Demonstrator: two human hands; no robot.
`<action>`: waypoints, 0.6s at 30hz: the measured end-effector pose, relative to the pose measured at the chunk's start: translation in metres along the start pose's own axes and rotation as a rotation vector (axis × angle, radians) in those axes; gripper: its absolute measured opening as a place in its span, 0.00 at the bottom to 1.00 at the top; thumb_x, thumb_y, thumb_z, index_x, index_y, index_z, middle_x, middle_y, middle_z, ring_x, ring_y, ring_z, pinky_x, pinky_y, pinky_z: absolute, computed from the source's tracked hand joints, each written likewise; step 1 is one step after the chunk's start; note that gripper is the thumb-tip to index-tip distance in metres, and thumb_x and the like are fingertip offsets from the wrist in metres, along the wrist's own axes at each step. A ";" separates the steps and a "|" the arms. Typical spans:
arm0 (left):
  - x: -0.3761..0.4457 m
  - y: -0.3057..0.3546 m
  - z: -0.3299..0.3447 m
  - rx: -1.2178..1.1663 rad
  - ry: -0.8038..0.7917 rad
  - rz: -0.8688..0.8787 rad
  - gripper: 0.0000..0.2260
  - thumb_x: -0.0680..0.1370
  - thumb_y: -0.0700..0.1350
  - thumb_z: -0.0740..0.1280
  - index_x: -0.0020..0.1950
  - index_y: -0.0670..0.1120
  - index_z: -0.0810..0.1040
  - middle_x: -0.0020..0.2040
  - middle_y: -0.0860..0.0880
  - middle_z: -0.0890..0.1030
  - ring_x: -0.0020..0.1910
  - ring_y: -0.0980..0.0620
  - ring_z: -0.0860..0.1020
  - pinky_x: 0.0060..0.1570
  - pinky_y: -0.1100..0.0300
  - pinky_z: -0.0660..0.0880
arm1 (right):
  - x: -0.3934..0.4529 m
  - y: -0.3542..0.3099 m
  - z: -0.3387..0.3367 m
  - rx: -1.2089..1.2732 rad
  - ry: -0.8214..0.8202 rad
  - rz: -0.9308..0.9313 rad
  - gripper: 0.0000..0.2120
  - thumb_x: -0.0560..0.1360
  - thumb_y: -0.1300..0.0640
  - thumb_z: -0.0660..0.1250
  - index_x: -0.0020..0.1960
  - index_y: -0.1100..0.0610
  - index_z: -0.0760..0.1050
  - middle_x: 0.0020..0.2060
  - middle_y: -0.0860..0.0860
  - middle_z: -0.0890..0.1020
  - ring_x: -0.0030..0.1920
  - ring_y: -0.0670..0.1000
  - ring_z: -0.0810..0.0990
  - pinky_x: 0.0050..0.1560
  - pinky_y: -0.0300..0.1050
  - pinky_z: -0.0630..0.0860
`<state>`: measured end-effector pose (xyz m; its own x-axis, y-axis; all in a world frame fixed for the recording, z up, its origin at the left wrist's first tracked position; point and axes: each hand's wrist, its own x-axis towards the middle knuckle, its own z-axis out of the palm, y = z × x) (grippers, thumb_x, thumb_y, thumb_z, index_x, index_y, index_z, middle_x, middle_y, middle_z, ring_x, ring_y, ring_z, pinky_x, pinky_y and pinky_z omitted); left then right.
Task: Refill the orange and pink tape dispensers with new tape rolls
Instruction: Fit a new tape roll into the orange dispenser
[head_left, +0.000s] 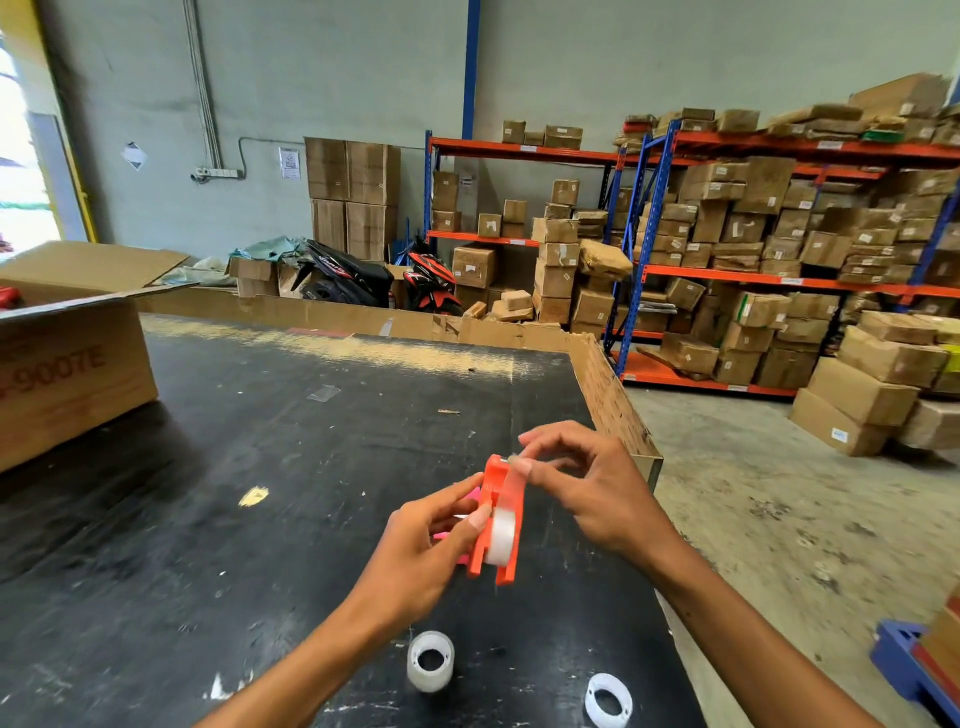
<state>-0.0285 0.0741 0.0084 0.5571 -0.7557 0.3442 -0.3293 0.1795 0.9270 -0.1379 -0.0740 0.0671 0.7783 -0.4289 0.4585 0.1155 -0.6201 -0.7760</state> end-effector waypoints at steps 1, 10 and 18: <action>-0.001 0.000 -0.001 0.009 -0.008 0.011 0.17 0.78 0.43 0.65 0.56 0.66 0.77 0.54 0.47 0.85 0.53 0.43 0.83 0.50 0.48 0.82 | 0.003 -0.002 -0.001 0.037 -0.008 0.018 0.02 0.71 0.61 0.72 0.42 0.60 0.82 0.49 0.52 0.83 0.48 0.46 0.82 0.48 0.33 0.78; -0.006 0.003 -0.003 0.018 0.010 0.105 0.14 0.76 0.46 0.68 0.59 0.62 0.77 0.56 0.45 0.84 0.50 0.54 0.80 0.53 0.52 0.79 | 0.015 -0.011 0.003 0.215 -0.153 0.259 0.04 0.76 0.59 0.66 0.44 0.59 0.75 0.46 0.61 0.85 0.43 0.50 0.86 0.43 0.39 0.83; -0.009 -0.005 -0.006 0.144 0.001 0.203 0.17 0.74 0.54 0.65 0.59 0.73 0.73 0.55 0.52 0.83 0.51 0.45 0.81 0.51 0.50 0.79 | 0.022 -0.017 -0.007 0.383 -0.294 0.490 0.04 0.73 0.65 0.68 0.40 0.61 0.76 0.40 0.55 0.84 0.39 0.47 0.85 0.38 0.38 0.83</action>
<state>-0.0268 0.0837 0.0022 0.4689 -0.7129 0.5215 -0.5395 0.2363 0.8081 -0.1269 -0.0775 0.0937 0.9252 -0.3712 -0.0789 -0.1245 -0.1005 -0.9871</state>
